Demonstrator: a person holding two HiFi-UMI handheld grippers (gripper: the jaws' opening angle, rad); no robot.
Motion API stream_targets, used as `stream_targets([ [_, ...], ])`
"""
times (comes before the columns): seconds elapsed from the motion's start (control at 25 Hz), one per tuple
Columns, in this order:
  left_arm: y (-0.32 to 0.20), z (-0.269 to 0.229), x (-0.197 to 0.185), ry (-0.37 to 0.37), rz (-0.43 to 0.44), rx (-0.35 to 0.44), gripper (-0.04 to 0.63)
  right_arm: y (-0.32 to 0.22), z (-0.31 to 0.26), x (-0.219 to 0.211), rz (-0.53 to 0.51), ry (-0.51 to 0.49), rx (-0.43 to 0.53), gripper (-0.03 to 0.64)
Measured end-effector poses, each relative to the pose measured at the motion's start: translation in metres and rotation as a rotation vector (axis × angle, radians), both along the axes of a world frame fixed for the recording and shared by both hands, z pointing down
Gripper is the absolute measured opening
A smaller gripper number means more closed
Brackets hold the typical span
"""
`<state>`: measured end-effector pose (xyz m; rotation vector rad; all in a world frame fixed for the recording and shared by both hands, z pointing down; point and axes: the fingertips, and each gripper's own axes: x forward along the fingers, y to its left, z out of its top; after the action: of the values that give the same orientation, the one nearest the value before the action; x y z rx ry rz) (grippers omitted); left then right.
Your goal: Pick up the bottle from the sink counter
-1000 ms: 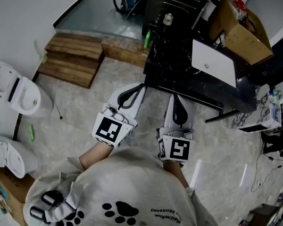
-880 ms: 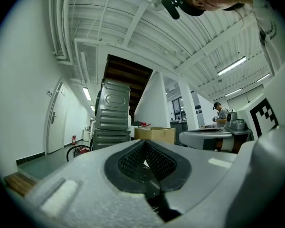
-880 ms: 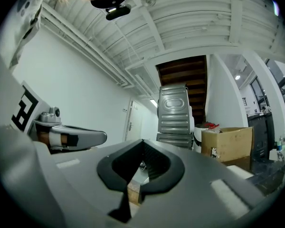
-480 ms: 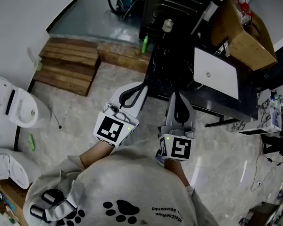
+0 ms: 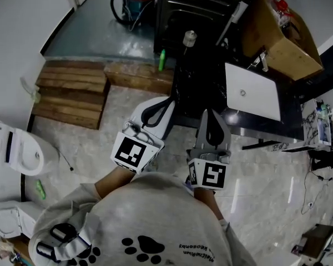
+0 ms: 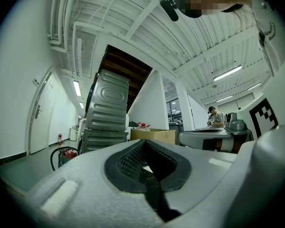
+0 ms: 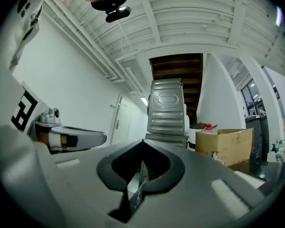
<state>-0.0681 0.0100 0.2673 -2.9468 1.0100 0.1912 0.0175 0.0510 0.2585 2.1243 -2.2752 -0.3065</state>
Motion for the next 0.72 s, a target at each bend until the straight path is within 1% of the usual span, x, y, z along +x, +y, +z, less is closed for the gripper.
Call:
stream_targets([
  [0.32, -0.030, 0.021, 0.007, 0.008, 0.045, -0.035, 0.002, -0.026, 0.016, 0.002, 0.038, -0.002, -0.045, 0.002],
  [0.48, -0.043, 0.026, 0.008, 0.010, 0.044, -0.050, 0.002, -0.039, 0.018, 0.001, 0.032, 0.000, -0.050, 0.002],
  [0.6, -0.053, 0.026, 0.009, 0.002, 0.041, -0.053, 0.002, -0.051, 0.020, 0.001, 0.018, 0.001, -0.050, 0.002],
  [0.72, -0.067, 0.031, 0.012, 0.010, 0.032, -0.045, 0.002, -0.067, 0.022, 0.001, -0.003, 0.004, -0.043, 0.002],
])
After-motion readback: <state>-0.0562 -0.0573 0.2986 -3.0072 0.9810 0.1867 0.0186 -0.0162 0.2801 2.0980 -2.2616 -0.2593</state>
